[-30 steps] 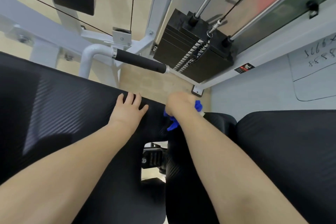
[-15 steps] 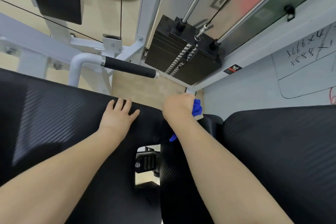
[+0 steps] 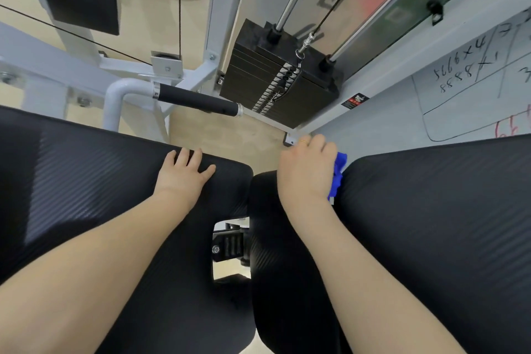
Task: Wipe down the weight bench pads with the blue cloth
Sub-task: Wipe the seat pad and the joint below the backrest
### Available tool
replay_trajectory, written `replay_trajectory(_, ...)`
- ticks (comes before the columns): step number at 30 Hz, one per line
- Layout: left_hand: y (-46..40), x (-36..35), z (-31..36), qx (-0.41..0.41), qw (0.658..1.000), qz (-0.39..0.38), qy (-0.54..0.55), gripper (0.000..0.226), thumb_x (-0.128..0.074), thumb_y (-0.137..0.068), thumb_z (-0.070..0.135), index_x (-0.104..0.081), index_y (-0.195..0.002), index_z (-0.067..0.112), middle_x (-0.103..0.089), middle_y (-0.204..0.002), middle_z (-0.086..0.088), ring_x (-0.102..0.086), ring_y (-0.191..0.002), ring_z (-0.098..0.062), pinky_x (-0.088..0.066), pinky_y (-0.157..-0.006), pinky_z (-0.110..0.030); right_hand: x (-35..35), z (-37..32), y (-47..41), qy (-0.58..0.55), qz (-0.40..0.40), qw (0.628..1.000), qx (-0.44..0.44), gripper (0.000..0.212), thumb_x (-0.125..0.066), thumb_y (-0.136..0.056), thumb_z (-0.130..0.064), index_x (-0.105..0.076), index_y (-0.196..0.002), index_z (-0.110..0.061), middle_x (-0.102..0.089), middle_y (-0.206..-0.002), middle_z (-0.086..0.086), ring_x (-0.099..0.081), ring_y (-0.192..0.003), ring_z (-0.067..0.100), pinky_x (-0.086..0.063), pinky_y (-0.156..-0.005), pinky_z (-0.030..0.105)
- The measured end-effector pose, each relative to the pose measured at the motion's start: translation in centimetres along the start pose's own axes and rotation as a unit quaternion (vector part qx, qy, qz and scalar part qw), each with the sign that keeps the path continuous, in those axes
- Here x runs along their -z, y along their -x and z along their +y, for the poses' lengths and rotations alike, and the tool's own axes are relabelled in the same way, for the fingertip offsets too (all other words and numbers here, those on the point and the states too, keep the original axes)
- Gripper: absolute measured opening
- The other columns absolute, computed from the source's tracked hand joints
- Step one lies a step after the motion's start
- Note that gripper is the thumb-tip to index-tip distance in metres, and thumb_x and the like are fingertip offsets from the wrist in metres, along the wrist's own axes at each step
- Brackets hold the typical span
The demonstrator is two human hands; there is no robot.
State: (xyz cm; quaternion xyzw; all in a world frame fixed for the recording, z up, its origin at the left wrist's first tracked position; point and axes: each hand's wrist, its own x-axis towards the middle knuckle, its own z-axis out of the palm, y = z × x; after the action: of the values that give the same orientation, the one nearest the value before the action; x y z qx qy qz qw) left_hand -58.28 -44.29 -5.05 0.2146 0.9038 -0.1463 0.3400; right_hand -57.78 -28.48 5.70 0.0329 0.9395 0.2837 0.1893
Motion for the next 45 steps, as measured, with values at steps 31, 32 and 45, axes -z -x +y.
replay_trajectory(31, 5.7, -3.6, 4.1, -0.057, 0.985, 0.158, 0.047, 0.071, -0.06, -0.083, 0.042, -0.029, -0.14, 0.014, -0.036, -0.138, -0.011, -0.042, -0.119, -0.027, -0.039, -0.093, -0.039, -7.4, -4.1, 10.4, -0.032, 0.04, 0.976, 0.21, 0.027, -0.043, -0.091, -0.017, -0.065, -0.106, -0.018, -0.049, -0.11, 0.006, -0.04, -0.102, 0.028, -0.029, -0.082, 0.04)
replay_trajectory(32, 5.9, -3.7, 4.5, -0.063, 0.987, 0.14, 0.055, 0.074, -0.059, -0.081, 0.051, -0.031, -0.138, 0.015, -0.038, -0.135, -0.009, -0.043, -0.118, -0.027, -0.038, -0.093, -0.038, -6.4, -3.3, 9.0, -0.045, 0.077, 0.981, 0.174, 0.027, -0.042, -0.091, -0.017, -0.065, -0.104, -0.018, -0.049, -0.111, 0.006, -0.04, -0.104, 0.029, -0.028, -0.083, 0.042)
replay_trajectory(45, 7.8, -6.8, 7.4, -0.028, 0.99, -0.02, -0.135, 0.136, -0.068, -0.059, 0.07, 0.016, -0.146, 0.008, 0.017, -0.152, -0.027, 0.006, -0.144, -0.04, -0.005, -0.114, -0.059, -9.6, -4.5, 17.3, -0.033, -0.038, 0.972, 0.231, 0.029, -0.038, -0.094, -0.016, -0.061, -0.112, -0.014, -0.047, -0.111, 0.007, -0.04, -0.103, 0.027, -0.033, -0.086, 0.037)
